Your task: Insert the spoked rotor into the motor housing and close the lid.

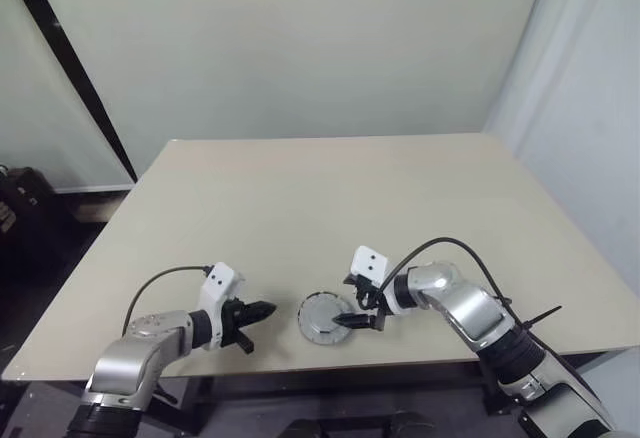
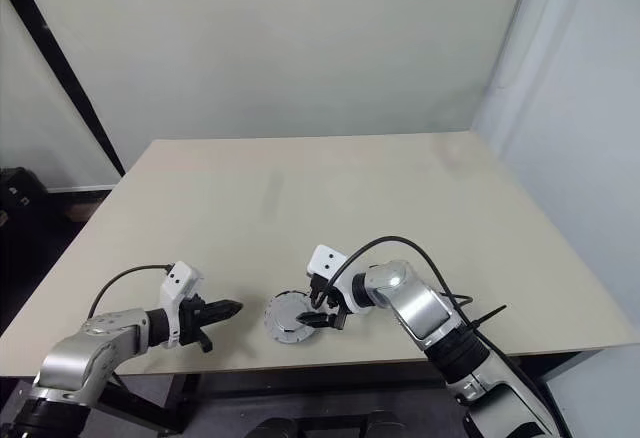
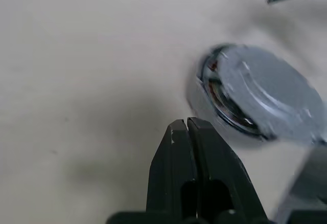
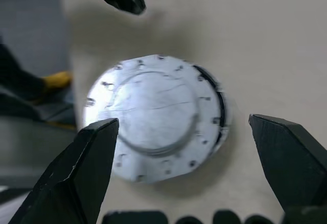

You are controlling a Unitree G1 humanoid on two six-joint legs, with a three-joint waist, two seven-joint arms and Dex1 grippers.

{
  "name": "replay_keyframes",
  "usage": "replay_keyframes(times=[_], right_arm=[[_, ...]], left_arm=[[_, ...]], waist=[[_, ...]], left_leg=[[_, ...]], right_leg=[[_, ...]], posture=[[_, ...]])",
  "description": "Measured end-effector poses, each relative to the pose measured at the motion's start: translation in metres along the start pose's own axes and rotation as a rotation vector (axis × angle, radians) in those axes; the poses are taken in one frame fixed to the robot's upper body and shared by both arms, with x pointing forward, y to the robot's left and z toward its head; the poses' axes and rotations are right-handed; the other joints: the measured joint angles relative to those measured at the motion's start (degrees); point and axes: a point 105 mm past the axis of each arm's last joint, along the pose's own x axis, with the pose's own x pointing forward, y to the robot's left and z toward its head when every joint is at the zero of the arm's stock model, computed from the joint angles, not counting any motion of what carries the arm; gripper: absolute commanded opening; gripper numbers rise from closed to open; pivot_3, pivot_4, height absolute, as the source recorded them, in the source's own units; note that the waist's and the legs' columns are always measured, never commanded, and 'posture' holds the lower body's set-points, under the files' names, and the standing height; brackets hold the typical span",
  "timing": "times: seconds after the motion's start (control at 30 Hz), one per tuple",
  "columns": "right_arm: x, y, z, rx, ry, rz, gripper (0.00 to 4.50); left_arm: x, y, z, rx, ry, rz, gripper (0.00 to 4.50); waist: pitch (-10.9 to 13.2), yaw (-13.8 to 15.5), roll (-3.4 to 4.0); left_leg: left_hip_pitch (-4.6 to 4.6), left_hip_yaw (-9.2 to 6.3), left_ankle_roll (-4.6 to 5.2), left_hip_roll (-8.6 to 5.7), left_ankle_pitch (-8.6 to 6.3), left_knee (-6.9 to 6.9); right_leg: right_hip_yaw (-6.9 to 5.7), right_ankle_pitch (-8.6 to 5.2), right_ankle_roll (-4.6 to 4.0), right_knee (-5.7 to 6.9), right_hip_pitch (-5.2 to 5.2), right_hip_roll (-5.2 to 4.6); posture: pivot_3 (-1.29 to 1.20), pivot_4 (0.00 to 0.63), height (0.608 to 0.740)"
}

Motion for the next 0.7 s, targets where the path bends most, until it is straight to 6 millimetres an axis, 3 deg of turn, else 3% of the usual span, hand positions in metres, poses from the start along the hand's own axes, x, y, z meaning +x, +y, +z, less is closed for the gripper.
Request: replay_keyframes(times=[0.17,0.7], right_arm=[[0.008,-0.002,-0.003,-0.011,-0.027,0.017,4.45],[0.027,0.006,-0.012,-0.027,-0.014,0.076,4.45]], left_arm=[[-0.005,-0.009,-0.008,-0.007,0.033,-0.076,0.00],[-0.007,-0.009,-0.007,0.013,0.029,-0.074,0.00]], waist=[[0.01,-0.31,0.02],[0.01,-0.30,0.02]], left_leg=[[0.03,0.02,0.00,0.01,0.00,0.02],[0.03,-0.01,0.00,0.01,0.00,0.03]], right_leg=[[0.02,0.00,0.00,0.00,-0.03,0.00],[0.03,0.02,-0.02,0.01,-0.04,0.01]], posture=[[0.00,0.000,0.740],[0.00,0.000,0.740]])
